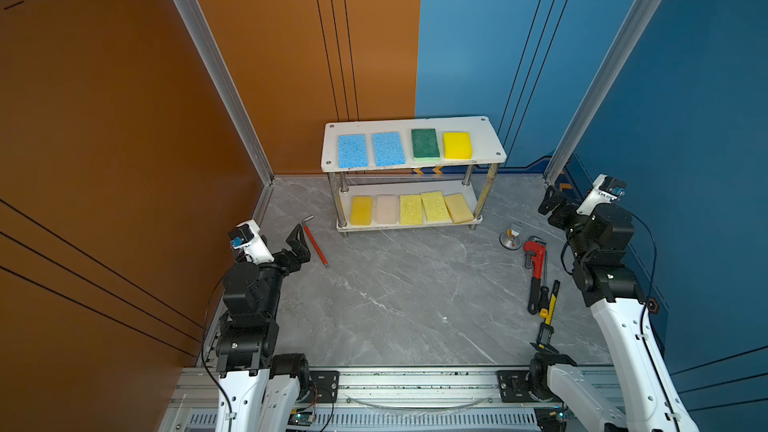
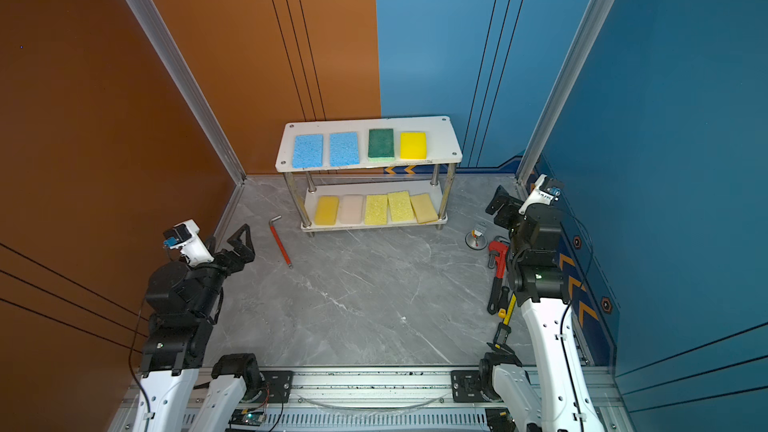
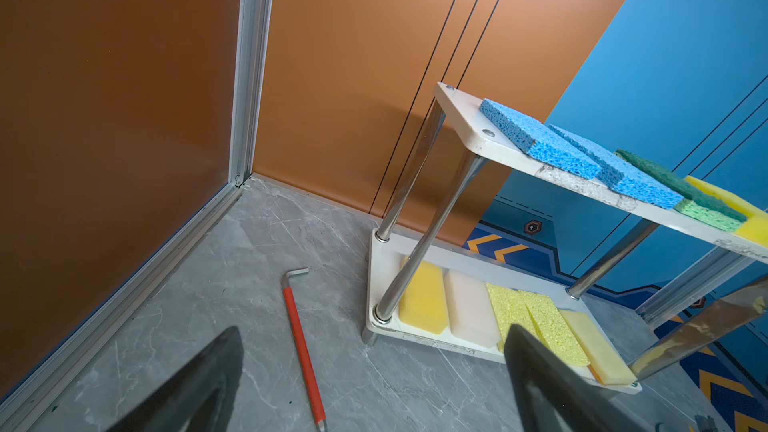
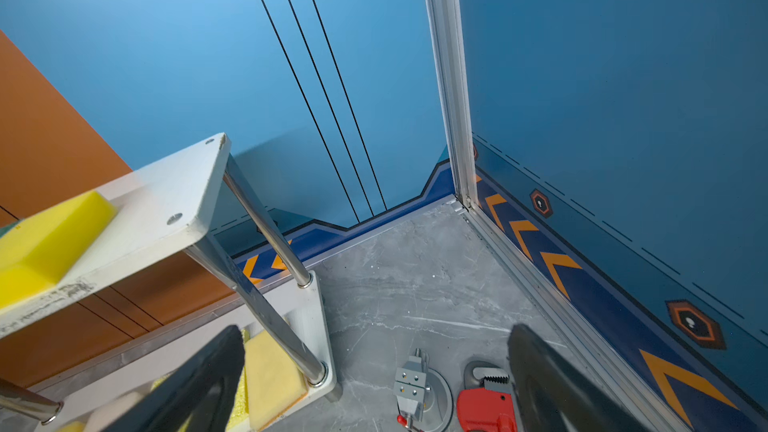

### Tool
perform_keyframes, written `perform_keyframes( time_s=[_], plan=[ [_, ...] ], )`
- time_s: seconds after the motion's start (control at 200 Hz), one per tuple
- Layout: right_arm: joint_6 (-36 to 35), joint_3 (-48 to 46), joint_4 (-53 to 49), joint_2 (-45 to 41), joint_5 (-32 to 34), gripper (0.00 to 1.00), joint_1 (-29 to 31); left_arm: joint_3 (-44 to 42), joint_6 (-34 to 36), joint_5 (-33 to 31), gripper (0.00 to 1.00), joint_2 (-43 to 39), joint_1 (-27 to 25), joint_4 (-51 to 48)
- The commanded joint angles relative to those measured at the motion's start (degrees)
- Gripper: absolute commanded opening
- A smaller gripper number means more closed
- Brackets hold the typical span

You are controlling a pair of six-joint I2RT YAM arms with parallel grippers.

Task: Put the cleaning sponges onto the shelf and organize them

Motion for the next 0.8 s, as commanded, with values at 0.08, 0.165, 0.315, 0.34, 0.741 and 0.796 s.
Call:
perform_keyframes(
  time_s=[0.08,0.165,0.315,0.34,0.741,0.796],
  plan=[
    [-6.4,-9.0,9.4,-1.8,-0.1,1.0,-0.5,-3.2,3.6,-0.5,0.98,-0.2,0.2,4.7],
    [-5.6,-12.7,11.8,-1.4,0.5,1.0,-0.5,-4.9,5.0,-0.7,0.98,0.3,0.2,5.7],
    [-6.0,-17.2,15.8,0.9,0.7,1.0,-0.6,-7.7,6.3,-1.1,0.98,1.0,0.1,8.2],
    [-6.1,-17.7,16.3,1.3,0.7,1.0,-0.6,-8.1,6.4,-1.5,0.98,1.2,0.1,8.1],
    [-7.1,-23.1,25.6,10.8,-0.8,1.0,-0.9,-12.7,7.5,-8.7,0.98,4.0,0.1,8.9],
    [-7.2,-23.4,26.9,12.2,-1.0,1.0,-1.0,-13.3,7.9,-9.0,0.98,4.2,0.2,9.0]
  ],
)
